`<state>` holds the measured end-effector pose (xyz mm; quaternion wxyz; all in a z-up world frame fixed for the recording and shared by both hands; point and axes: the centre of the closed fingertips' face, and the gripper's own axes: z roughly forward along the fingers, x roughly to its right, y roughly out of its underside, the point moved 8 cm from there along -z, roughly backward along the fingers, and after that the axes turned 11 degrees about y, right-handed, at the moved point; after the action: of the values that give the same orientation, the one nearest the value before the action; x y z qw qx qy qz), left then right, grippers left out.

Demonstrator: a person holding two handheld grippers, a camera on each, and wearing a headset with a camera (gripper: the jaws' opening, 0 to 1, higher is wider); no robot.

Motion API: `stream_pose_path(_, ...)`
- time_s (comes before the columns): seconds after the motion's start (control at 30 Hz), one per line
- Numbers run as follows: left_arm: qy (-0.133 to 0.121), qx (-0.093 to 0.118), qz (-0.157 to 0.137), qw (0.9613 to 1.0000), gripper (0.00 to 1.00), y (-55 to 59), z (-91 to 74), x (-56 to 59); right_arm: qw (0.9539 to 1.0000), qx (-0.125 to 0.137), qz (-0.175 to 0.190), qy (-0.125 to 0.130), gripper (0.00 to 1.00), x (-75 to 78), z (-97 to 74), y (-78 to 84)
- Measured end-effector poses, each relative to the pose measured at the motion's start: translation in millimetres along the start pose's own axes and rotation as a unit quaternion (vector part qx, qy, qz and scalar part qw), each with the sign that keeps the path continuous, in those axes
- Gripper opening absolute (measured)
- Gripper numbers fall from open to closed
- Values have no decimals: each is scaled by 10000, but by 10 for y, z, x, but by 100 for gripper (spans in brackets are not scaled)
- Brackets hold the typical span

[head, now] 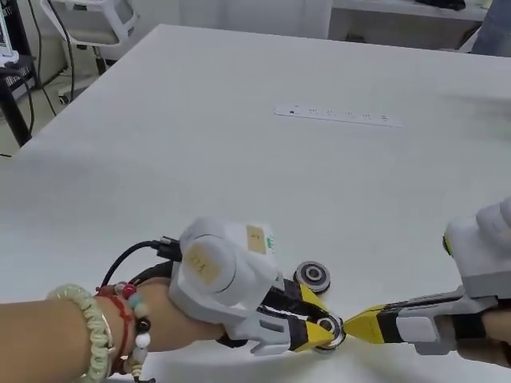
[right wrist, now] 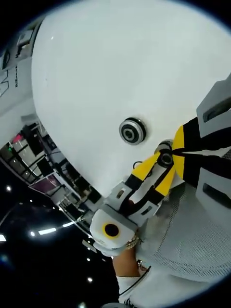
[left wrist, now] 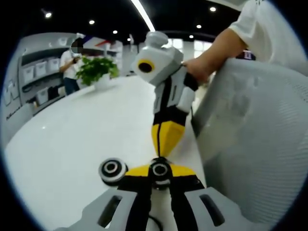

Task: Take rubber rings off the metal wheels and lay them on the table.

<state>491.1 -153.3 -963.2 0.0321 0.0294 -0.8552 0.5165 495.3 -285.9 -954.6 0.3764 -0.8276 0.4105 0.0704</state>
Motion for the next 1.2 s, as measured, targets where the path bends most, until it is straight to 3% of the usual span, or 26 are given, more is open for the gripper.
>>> stream_pose_path(0.53, -14, -7, 31, 10000, 14, -1, -2, 2, 9993, 78, 306, -211, 0, -28, -5, -21)
stream_pose_path(0.83, -18, -12, 45, 10000, 14, -2, -5, 7, 9987, 167, 307, -366, 0, -76, -8, -52)
stream_pose_path(0.97, -20, -12, 52, 10000, 14, -3, -4, 8, 9992, 157, 202, -321, 0, -86, -2, -62)
stream_pose_path(1.2, -56, -75, 46, 9999, 14, -18, 4, 15, 9962, 248, 615, -563, 0, -52, -36, -51)
